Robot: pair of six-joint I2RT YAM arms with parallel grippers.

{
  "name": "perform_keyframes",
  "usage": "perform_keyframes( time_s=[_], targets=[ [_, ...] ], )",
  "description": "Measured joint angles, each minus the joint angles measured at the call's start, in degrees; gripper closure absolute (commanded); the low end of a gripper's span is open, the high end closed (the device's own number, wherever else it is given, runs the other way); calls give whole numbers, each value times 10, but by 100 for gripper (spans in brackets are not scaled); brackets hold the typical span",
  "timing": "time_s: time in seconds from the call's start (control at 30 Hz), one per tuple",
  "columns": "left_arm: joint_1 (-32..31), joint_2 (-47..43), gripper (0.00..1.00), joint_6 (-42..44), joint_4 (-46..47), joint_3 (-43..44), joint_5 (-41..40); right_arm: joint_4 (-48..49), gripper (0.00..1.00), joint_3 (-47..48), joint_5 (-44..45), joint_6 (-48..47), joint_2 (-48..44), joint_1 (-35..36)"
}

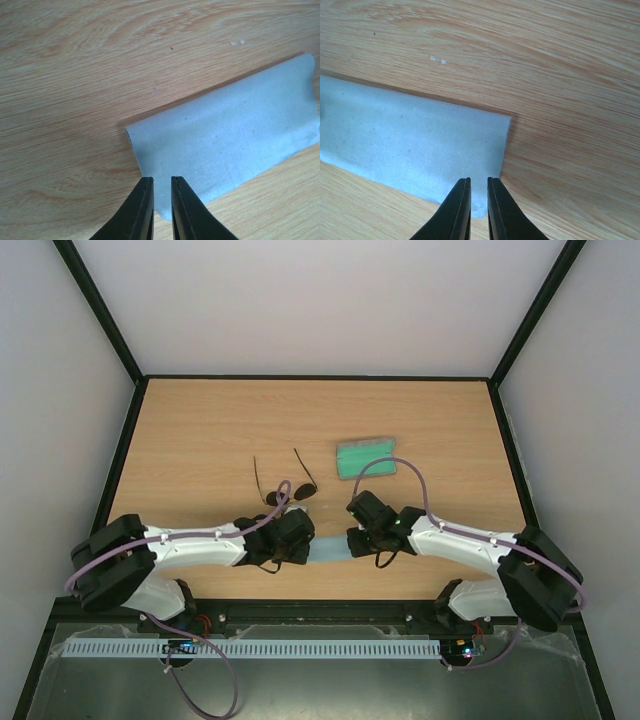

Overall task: Organize the sunglasses
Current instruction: Fold the glasses cleaning cloth at the center of the board.

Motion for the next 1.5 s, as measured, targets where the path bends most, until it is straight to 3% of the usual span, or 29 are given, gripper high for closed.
perform_keyframes(
  time_s=[0.23,0.47,0.67,0.77,1.0,1.5],
  targets=[
    [-10,-9,75,-9,-3,0,-1,-1,86,0,-2,2,-13,0],
    [-14,-46,47,-24,-35,0,-7,-18,66,6,1,24,-27,0],
    [0,-119,23,-37,-67,0,7,-42,65,31,6,52,-41,1],
    [17,-156,2,-38,-62,-7,30,-44,65,38,8,59,-35,1],
    [71,-213,1,-48,-45,-68,95,-50,66,40,20,68,10,1],
    [90,-236,1,-47,-27,-85,130,-30,79,39,20,79,77,1]
  ],
)
